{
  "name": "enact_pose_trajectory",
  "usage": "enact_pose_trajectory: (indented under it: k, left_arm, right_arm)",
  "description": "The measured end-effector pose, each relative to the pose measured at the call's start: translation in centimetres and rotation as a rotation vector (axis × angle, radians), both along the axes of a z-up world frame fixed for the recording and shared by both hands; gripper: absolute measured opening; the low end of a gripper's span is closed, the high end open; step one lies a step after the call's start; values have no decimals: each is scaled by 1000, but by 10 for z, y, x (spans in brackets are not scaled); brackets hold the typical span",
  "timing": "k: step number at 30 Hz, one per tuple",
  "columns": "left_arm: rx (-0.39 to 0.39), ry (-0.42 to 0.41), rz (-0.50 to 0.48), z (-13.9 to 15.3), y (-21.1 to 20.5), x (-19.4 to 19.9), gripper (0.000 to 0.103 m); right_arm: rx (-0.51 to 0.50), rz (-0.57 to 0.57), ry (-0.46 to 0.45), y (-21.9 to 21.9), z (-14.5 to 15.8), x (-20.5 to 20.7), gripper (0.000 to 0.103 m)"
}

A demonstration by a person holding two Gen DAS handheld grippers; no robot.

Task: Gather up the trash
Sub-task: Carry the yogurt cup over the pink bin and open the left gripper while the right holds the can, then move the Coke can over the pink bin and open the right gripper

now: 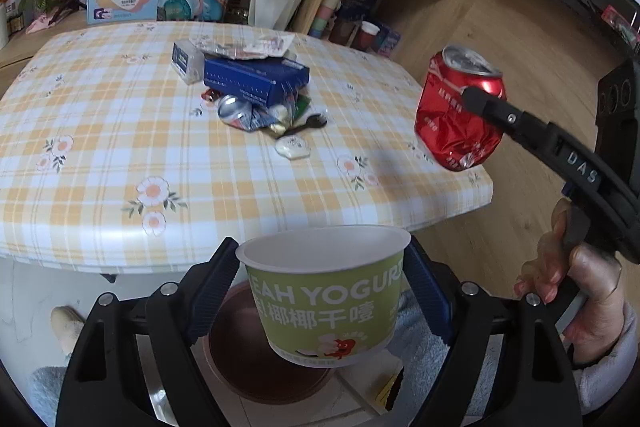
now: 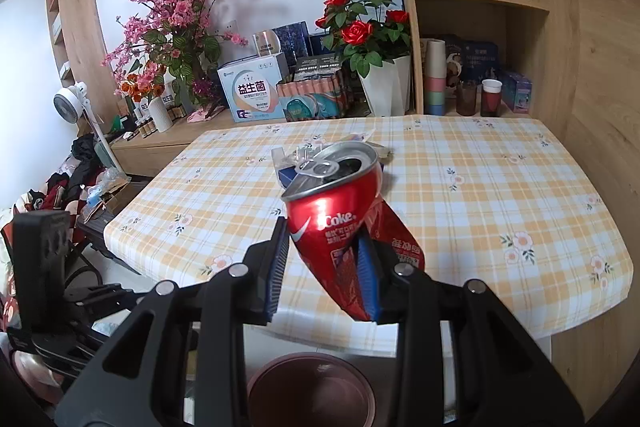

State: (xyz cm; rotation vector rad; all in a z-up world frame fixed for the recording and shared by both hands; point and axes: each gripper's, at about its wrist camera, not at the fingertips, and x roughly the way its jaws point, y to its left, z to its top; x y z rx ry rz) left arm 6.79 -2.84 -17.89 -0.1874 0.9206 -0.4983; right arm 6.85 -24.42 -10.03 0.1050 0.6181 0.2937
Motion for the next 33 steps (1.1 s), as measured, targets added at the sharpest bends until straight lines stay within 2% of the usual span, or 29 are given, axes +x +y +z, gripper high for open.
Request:
enact_pose_trajectory:
  k: [11,16,21,27,33]
  left_arm:
    - [36,82,-76,-30,-34,-6,81]
    - [35,87,-77,-33,-38,-3,91]
    - [57,-3,-22,-14,-24,-6,93]
    - [82,-124,71,18,11,-12,93]
    - [55,-193,157,43,47,-20,93]
  right_arm:
    - [-4,-7,-12,-14,2,-12,34]
    - [-10,-9,-6,-18,2,-13,35]
    - [-12,-10,1,-15,1,-13,35]
    - [-29,16,10,-6,0,-17,35]
    - [-43,58,42,8,-9,-23,35]
